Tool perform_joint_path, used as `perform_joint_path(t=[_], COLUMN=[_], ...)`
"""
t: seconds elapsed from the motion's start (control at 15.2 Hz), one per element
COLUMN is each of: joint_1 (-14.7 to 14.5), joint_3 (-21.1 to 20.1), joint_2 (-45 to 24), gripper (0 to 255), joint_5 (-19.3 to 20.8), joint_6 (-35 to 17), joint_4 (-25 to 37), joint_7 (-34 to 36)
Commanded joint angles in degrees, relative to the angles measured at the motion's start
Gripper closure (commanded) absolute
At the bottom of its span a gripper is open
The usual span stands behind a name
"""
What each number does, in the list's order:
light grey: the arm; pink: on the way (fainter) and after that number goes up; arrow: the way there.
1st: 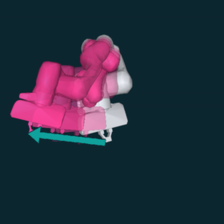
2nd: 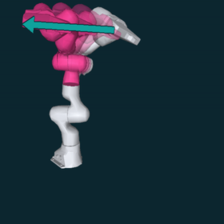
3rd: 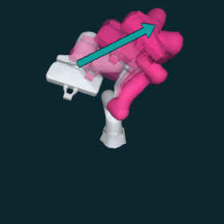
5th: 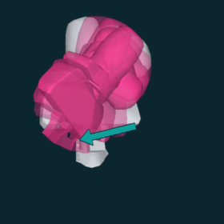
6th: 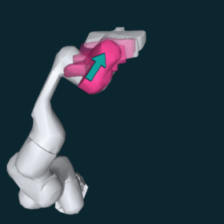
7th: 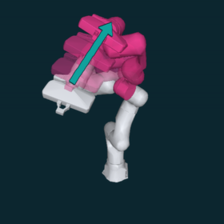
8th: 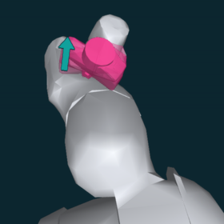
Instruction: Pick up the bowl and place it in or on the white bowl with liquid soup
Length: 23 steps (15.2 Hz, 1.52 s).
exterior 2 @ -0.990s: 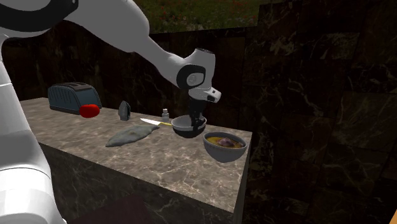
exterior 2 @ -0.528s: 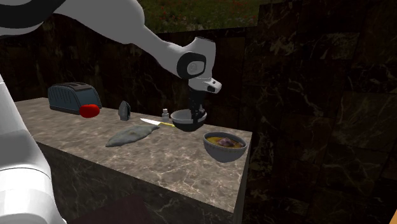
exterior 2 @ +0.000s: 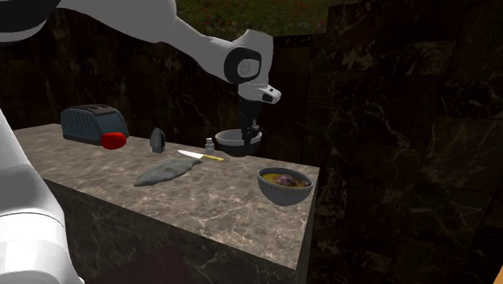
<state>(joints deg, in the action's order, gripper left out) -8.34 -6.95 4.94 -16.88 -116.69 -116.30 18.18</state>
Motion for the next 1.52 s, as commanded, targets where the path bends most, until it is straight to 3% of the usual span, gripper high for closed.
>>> perform_joint_path(t=[0.0,0.53,1.12,1.45], joint_1=[0.09,4.56,10.16,10.09], joint_3=[0.09,5.39,11.35,11.27], joint_2=[0.17,-1.27,-6.99,-7.27], gripper=[255,255,255,255], joint_5=[0.19,0.45,0.54,0.24], joint_6=[1.52,6.63,13.38,9.76], joint_4=[1.39,5.48,14.97,11.51], joint_7=[0.32,-8.31,-18.38,-19.33])
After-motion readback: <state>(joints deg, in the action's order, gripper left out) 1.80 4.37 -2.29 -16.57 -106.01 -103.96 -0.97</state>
